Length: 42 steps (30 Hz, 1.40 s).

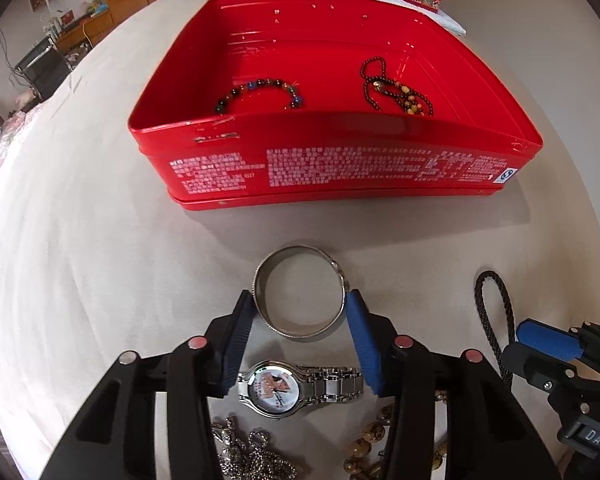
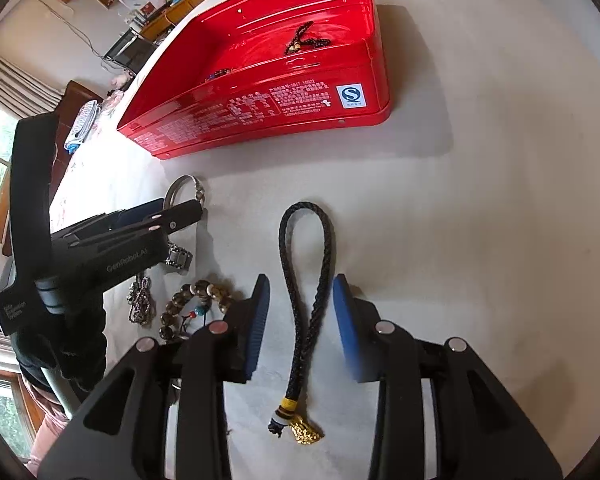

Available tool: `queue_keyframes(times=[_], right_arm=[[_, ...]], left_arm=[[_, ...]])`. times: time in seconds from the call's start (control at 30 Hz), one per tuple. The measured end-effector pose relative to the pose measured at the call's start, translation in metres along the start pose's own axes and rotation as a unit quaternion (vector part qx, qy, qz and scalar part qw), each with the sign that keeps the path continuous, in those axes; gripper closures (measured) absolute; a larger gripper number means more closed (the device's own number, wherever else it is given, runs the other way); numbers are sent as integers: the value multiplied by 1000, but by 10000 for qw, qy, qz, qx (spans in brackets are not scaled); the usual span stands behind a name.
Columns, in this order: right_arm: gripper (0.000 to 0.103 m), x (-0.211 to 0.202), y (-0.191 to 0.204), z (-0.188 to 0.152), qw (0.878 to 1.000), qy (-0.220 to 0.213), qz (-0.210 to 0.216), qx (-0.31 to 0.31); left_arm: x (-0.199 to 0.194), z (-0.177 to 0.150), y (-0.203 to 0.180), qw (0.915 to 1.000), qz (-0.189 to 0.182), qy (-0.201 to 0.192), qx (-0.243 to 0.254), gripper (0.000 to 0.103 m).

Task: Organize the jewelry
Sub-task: 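Grasp the silver bangle with the left tool while the right tool grasps the black braided cord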

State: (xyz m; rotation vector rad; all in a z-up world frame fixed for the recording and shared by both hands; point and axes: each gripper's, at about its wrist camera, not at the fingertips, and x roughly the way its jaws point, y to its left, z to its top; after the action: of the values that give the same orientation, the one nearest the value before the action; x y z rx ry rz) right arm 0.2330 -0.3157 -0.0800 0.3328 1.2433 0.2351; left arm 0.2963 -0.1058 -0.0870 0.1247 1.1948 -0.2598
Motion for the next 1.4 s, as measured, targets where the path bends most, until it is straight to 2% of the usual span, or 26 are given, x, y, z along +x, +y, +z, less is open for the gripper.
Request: queue_keyframes(times=[0.37, 0.53, 0.7, 0.87, 1.03, 1.17, 1.27, 1.4], right_arm=[[69, -13, -4, -30, 10000, -19, 32, -9], [69, -18, -5, -53, 9999, 104, -66, -103], [69, -21, -4, -61, 9999, 100, -26, -128], [69, -19, 3, -66, 9995, 188, -13, -256], [69, -17, 13, -74, 9988, 185, -213, -391], [73, -14, 20, -75, 9975, 133, -458, -522], [82, -14, 21, -77, 9964, 46, -653, -537], [86, -16, 18, -79, 9973, -26, -581, -442]], left_arm=[[-18, -11, 18, 9995, -235, -79, -170, 56], [-42, -27, 23, 9989, -281, -321, -172, 56], [-60, -45, 23, 9981, -348, -487, -146, 56], [-68, -62, 20, 9979, -418, -494, -95, 56], [-71, -76, 18, 9981, -425, -449, -47, 55], [-70, -83, 18, 9982, -440, -401, -50, 55], [-69, -87, 20, 9983, -444, -379, -61, 55], [-69, -92, 16, 9982, -459, -374, -9, 55]])
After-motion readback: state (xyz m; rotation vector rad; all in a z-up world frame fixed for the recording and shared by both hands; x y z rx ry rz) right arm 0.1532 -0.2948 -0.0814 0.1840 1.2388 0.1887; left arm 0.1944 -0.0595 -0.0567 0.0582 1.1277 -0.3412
